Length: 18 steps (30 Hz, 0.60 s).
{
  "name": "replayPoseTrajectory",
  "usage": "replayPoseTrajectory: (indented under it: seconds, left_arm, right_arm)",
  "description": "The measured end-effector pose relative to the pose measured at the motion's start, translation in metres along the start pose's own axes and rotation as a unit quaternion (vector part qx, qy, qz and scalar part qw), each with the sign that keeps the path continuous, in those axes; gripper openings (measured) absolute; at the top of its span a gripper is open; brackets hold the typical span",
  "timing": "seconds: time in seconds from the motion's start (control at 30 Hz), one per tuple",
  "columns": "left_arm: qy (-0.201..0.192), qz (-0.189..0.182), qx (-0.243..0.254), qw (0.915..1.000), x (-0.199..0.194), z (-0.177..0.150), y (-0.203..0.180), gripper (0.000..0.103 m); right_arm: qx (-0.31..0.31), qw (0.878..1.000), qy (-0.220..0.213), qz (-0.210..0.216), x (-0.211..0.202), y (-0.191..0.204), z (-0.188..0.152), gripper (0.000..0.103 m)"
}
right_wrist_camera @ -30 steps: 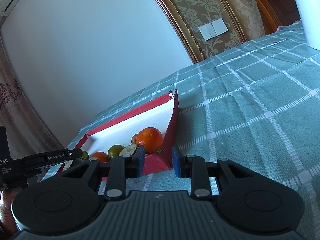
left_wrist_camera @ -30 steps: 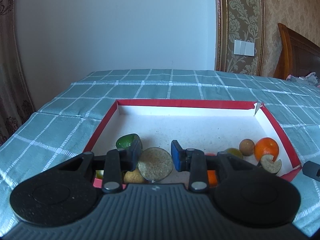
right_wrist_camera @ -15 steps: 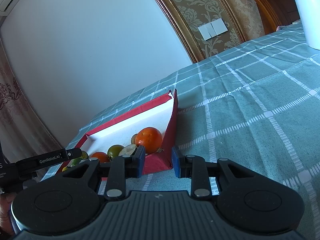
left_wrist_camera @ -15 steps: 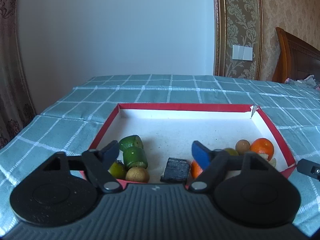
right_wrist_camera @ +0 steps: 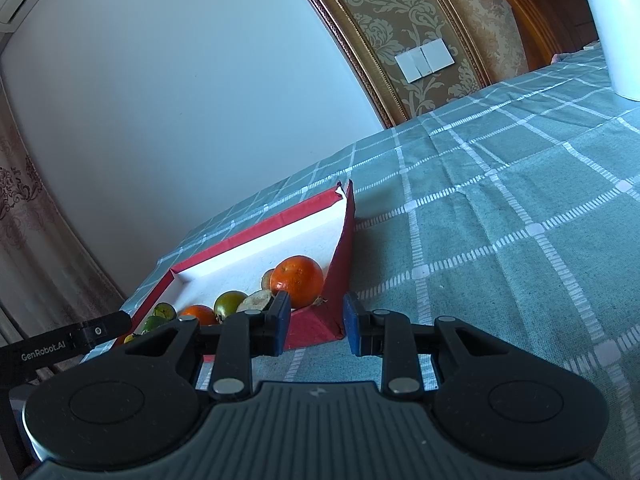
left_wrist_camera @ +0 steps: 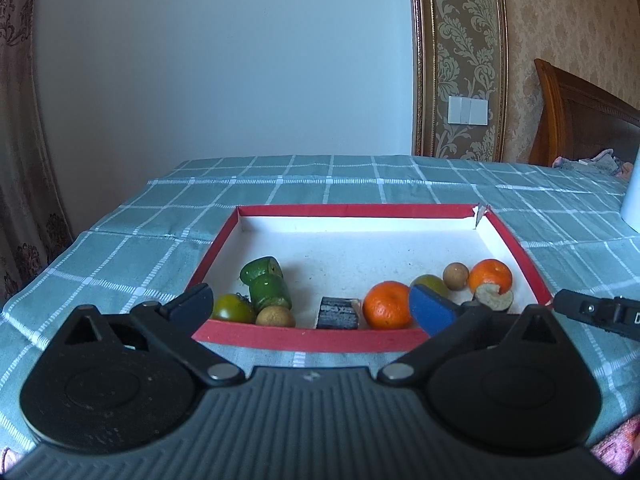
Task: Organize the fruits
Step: 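Withdraw the left gripper from the tray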
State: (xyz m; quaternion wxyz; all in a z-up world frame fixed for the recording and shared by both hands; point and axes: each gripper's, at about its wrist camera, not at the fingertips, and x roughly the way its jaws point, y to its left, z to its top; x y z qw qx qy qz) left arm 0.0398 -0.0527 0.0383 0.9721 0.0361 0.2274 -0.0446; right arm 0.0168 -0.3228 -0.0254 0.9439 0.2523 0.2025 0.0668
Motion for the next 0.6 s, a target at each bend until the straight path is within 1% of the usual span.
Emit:
replayPoseTrajectory:
  seconds: [0.1, 0.2, 0.37, 0.6]
  left_arm:
    - [0.004, 0.007, 0.0, 1.0, -0.004, -0.004, 0.002, 0.103]
    - [0.007, 0.004, -0.009, 0.9999, -0.008, -0.006, 0.007, 0.103]
    - [0.01, 0.016, -0.022, 0.9996, -0.011, -0.009, 0.018, 0.103]
    - [0.014, 0.018, -0.042, 0.9988, -0.012, -0.013, 0.033, 0.103]
  right_arm:
    - [-0.001, 1.0, -0.001, -0.001, -0.001, 0.0, 0.0, 0.028]
    - [-0.001, 1.0, -0.002, -0.002, -0.001, 0.0, 0.0, 0.028]
    - [-0.001, 1.0, -0.003, -0.004, -0.001, 0.0, 0.0, 0.028]
    - [-0.001, 1.0, -0.004, -0.007, -0.002, 0.0, 0.0, 0.028]
